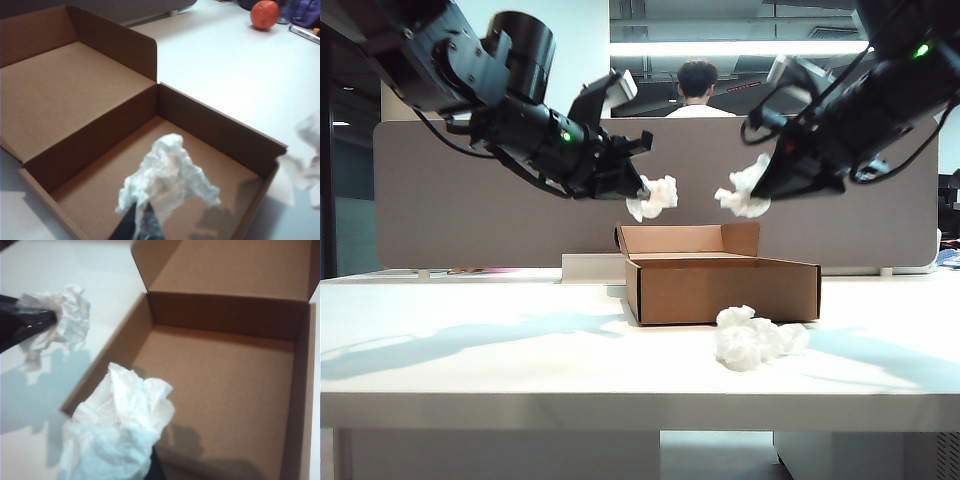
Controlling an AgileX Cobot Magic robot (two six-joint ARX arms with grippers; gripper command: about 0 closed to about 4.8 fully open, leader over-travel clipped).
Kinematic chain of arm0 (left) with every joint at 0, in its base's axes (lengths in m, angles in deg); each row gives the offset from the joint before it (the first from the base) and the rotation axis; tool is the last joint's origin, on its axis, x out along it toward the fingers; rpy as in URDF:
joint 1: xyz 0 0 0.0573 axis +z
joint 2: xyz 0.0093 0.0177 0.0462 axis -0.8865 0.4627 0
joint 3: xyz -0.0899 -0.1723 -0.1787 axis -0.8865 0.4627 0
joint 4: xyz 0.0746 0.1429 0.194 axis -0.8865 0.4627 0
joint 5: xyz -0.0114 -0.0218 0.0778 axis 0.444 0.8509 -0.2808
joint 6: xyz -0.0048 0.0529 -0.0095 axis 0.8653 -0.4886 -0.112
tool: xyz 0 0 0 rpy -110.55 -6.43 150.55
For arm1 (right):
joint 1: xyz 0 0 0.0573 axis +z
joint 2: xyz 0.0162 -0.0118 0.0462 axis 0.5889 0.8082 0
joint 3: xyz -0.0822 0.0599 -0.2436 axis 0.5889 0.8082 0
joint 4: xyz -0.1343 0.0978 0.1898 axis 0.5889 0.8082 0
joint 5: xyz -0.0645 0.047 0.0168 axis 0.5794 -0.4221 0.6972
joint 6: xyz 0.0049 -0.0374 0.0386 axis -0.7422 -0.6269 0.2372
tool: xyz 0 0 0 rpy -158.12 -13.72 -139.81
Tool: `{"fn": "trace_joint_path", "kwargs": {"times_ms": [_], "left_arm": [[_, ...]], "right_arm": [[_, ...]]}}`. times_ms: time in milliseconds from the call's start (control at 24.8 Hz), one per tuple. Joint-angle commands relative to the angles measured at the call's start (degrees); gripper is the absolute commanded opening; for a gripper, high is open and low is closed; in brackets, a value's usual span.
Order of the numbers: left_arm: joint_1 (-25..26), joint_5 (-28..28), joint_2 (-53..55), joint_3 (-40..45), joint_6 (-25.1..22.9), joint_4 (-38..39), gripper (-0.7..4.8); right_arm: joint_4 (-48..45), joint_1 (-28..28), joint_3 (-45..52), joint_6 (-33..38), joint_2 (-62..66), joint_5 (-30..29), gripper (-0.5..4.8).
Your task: Pick up all the paper balls on the table and put them in the paper box.
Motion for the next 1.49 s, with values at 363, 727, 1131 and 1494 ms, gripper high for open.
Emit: {"fn": "trace_joint_path", "kwargs": {"times_ms": [363, 727, 1131, 1494], "left_arm": [[-0.15, 0.02, 10.27, -8.28, -0.02, -0.22, 3.0], [-0.13, 0.02, 5.11, -8.28, 0.46, 5.53, 3.86], [-2.29, 1.49, 2.19, -8.28, 3.76, 12.5, 3.71], [-4.79, -1.84, 5.7, -8.39, -0.48, 7.78, 3.71]], "right_arm": [[-1.05, 0.0, -9.55, 0.0, 12.37, 3.78, 2.9], [0.68, 0.0, -9.75, 0.0, 10.47, 5.75, 4.1], [6.32, 0.44, -12.63, 2.01, 9.53, 3.89, 4.09], [6.73, 0.92, -13.11, 4.39, 9.46, -1.55, 4.09]]}}
